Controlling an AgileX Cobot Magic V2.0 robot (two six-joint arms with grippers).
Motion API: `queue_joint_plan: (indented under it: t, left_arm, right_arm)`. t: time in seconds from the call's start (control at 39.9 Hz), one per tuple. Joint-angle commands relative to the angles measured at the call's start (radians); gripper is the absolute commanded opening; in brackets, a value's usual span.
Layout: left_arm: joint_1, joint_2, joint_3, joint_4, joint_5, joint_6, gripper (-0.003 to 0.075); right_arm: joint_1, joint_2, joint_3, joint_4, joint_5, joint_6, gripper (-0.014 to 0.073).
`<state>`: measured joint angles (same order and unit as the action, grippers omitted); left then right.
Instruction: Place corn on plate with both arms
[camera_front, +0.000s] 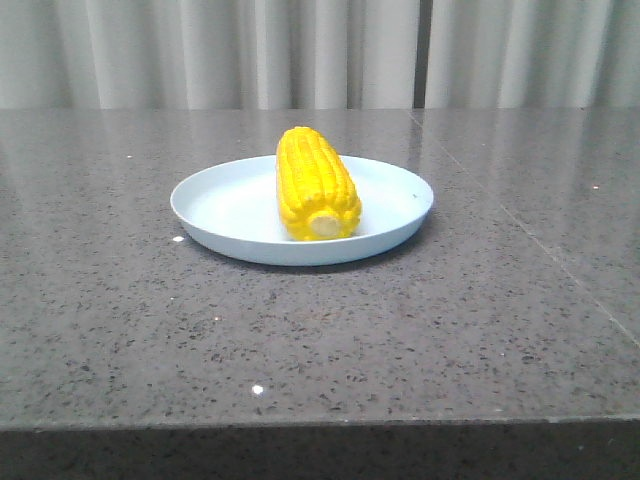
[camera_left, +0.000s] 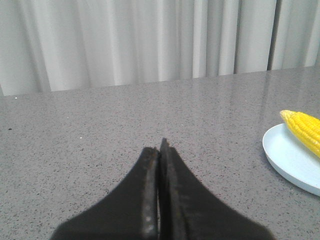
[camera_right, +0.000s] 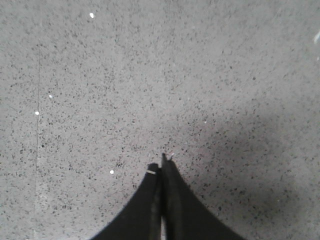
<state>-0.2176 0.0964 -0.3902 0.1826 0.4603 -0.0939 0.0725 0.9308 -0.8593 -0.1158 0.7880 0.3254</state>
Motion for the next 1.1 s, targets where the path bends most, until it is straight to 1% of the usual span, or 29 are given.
queue_joint_plan:
  t: [0.0,0.15,0.25,0.4,0.5,0.6,1.08]
  left_arm:
    - [0.0,0.009,-0.026,0.005,-0.084,-0.001,-0.002]
    - [0.0,0.009,-0.026,0.005,-0.084,-0.001,-0.002]
    - [0.0,0.009,-0.026,0.005,-0.084,-0.001,-0.002]
    - [0.0,0.009,-0.026,0.005,-0.084,-0.001,-0.002]
    - [0.0,0.009,-0.026,0.005,-0.084,-0.001,-0.002]
    - [0.0,0.009,-0.026,0.005,-0.084,-0.001,-0.002]
    - [0.0,0.009,-0.026,0.005,-0.084,-0.001,-0.002]
  right_arm:
    - [-0.008,-0.143,0.092,-0.046,-0.201,-0.028,-0.0121]
    - [-0.008,-0.327,0.255,-0.095,-0.337,-0.07,-0.0121]
    - [-0.008,-0.455,0.343,-0.106,-0.411,-0.071,-0.0121]
    - [-0.008,-0.603,0.432,-0.106,-0.461,-0.071,-0.0121]
    - [-0.008,-0.676,0.459,-0.106,-0.473,-0.071,-0.0121]
    - [-0.008,-0.702,0.461,-0.106,-0.473,-0.071,-0.0121]
    - [-0.008,-0.702,0.466,-0.106,-0.475,-0.071,-0.0121]
